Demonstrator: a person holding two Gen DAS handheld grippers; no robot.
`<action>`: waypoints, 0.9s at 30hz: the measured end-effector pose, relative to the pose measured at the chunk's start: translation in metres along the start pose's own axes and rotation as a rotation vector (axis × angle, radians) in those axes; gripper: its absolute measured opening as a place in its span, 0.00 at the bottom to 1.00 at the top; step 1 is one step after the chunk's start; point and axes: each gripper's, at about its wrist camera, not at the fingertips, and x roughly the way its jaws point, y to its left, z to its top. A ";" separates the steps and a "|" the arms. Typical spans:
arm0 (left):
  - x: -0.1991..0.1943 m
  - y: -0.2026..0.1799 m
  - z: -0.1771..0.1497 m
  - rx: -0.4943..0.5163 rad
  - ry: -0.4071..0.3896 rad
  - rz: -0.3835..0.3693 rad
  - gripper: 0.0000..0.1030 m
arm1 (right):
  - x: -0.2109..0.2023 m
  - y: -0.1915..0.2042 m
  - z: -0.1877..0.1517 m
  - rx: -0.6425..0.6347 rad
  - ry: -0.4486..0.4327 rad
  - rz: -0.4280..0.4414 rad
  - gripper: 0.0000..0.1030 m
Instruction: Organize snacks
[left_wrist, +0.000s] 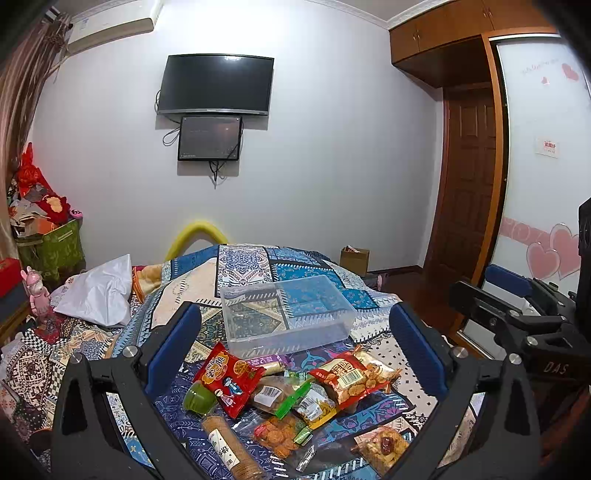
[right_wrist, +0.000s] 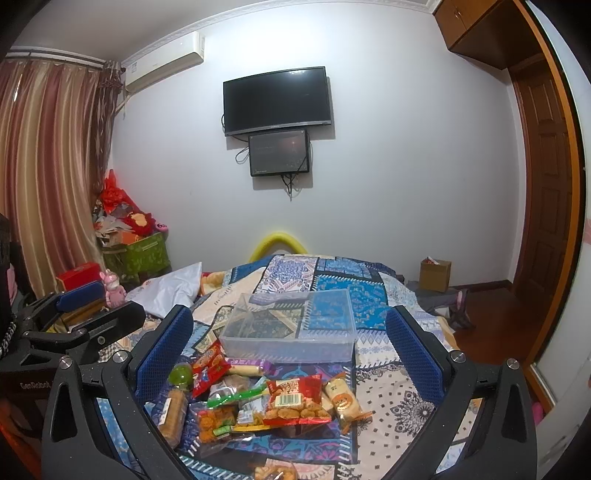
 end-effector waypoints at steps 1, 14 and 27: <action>0.000 0.000 0.000 -0.001 0.001 -0.001 1.00 | 0.000 0.000 0.000 -0.001 0.000 0.000 1.00; 0.001 0.000 -0.001 0.002 0.003 -0.001 1.00 | 0.001 -0.001 0.000 0.003 0.004 0.004 1.00; 0.006 0.000 -0.002 0.000 0.019 -0.006 1.00 | 0.005 -0.003 -0.003 0.006 0.017 0.003 1.00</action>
